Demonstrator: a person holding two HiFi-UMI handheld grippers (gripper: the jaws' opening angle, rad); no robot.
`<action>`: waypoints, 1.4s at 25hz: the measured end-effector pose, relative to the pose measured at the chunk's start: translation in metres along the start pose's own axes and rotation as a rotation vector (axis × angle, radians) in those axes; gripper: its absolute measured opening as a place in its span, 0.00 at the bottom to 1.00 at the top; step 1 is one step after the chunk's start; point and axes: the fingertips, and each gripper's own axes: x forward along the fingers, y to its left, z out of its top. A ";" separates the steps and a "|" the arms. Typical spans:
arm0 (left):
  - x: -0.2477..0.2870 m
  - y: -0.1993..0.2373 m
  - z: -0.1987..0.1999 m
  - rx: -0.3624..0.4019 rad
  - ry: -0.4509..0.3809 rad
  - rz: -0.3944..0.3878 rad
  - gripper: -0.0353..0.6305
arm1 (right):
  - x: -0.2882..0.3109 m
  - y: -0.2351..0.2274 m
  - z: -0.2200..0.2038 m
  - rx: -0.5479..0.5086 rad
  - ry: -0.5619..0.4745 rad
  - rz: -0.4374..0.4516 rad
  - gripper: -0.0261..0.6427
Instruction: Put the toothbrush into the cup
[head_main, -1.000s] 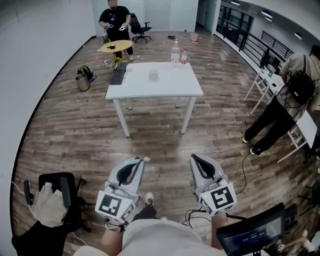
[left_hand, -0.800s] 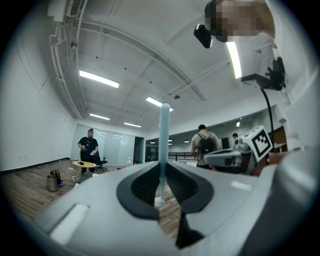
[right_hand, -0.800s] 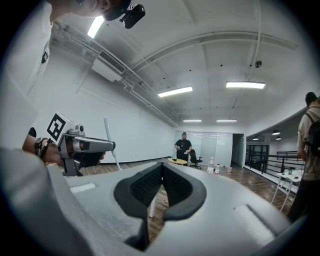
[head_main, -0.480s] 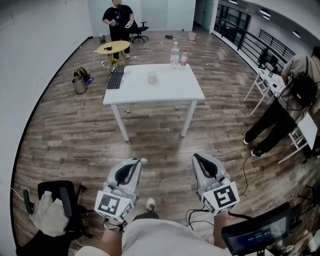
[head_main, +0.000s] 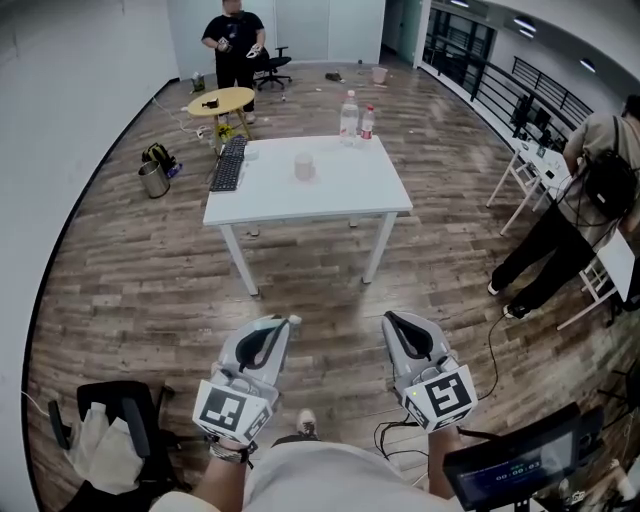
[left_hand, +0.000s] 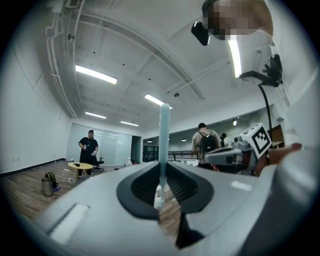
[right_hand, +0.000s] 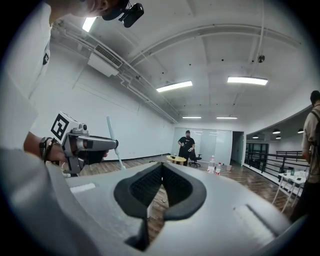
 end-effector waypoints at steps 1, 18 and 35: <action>0.003 0.003 0.001 0.000 -0.002 -0.002 0.13 | 0.004 0.000 0.001 -0.005 0.002 0.001 0.04; 0.023 0.062 -0.001 0.041 -0.003 -0.023 0.13 | 0.064 0.000 0.000 0.007 0.026 -0.042 0.04; 0.035 0.073 -0.012 0.003 0.014 -0.020 0.13 | 0.076 -0.007 -0.014 0.022 0.066 -0.043 0.04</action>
